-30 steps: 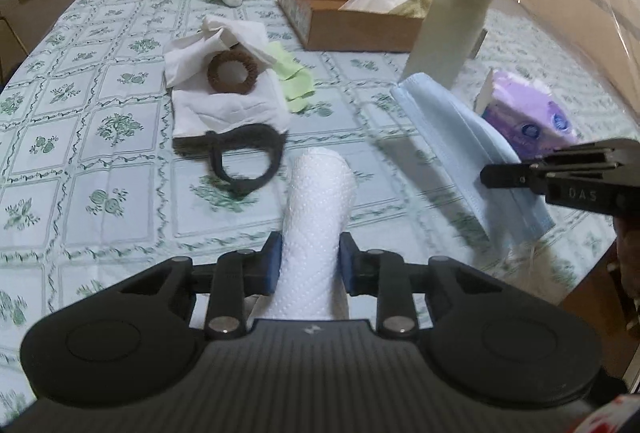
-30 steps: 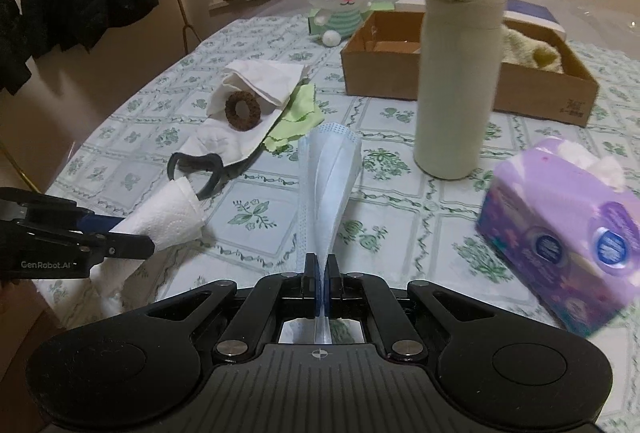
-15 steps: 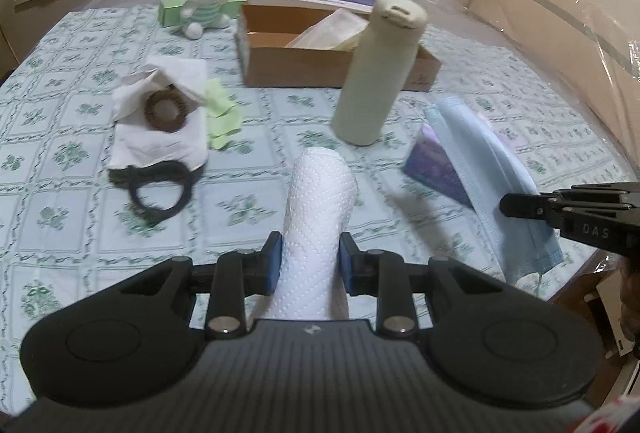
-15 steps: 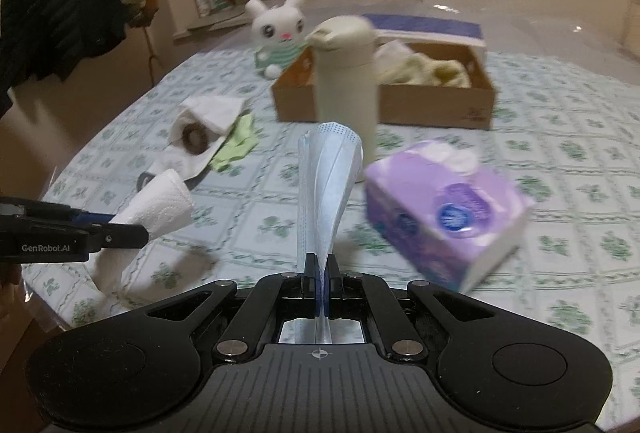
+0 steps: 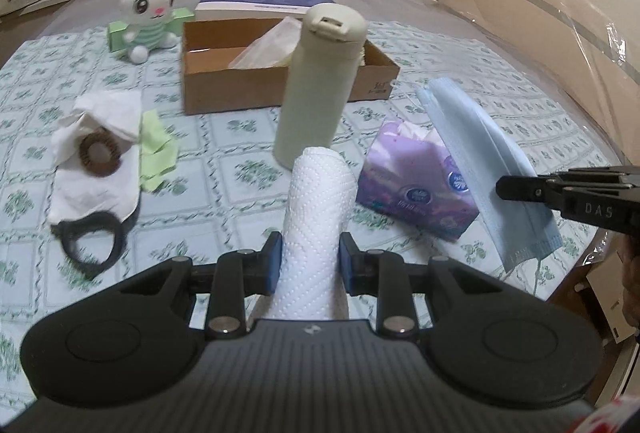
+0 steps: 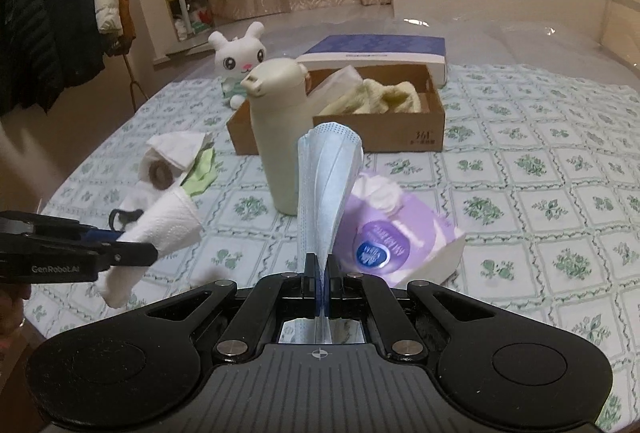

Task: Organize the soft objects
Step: 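Carry the paper towel with the left gripper while the right gripper carries the mask to the box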

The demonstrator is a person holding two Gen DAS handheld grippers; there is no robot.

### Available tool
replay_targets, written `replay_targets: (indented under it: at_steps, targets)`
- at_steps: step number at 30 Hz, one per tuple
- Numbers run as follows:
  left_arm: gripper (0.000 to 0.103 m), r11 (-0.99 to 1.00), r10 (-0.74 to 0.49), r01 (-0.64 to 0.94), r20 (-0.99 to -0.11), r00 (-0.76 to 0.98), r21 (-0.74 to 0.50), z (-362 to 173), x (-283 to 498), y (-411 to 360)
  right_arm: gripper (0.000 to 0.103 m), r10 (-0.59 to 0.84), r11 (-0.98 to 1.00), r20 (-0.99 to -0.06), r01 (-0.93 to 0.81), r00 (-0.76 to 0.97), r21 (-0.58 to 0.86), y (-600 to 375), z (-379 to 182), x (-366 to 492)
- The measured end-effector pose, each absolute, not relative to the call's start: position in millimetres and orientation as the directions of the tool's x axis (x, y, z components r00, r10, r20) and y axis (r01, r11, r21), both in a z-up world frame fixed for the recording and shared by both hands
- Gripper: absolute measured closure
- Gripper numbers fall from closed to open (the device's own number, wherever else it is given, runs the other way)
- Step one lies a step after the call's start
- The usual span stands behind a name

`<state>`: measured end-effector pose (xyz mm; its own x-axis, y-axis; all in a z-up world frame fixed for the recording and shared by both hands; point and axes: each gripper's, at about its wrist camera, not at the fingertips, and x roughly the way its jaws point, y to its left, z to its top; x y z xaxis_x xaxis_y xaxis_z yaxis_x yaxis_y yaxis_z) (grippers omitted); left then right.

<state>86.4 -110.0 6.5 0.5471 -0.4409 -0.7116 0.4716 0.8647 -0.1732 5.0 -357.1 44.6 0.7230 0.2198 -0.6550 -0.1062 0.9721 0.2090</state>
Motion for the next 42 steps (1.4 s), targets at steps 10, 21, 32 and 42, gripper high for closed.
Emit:
replay_targets:
  at_steps: [10,21,32,42]
  targets:
    - [0.077,0.845,-0.454,0.513,-0.710,0.538,-0.152,7.7,118.6,-134.5,0.101,0.248,0.961,-0.642,-0.100,0.725,0.258,-389.8,58.1,33.3]
    - [0.077,0.854,-0.417,0.511,-0.714,0.563,-0.096,16.3,162.6,-123.7,0.101,0.261,0.961,-0.661,-0.123,0.704,0.248,-425.1,72.5,86.1]
    - [0.077,0.869,-0.384,0.491,-0.704,0.598,-0.058,31.7,233.1,-101.9,0.101,0.320,0.945,-0.637,-0.185,0.701,0.271,-454.9,93.1,159.8]
    - [0.077,0.860,-0.398,0.507,-0.695,0.600,-0.055,36.2,313.0,-110.0,0.101,0.442,0.897,-0.591,-0.336,0.675,0.286,-447.3,89.2,249.1]
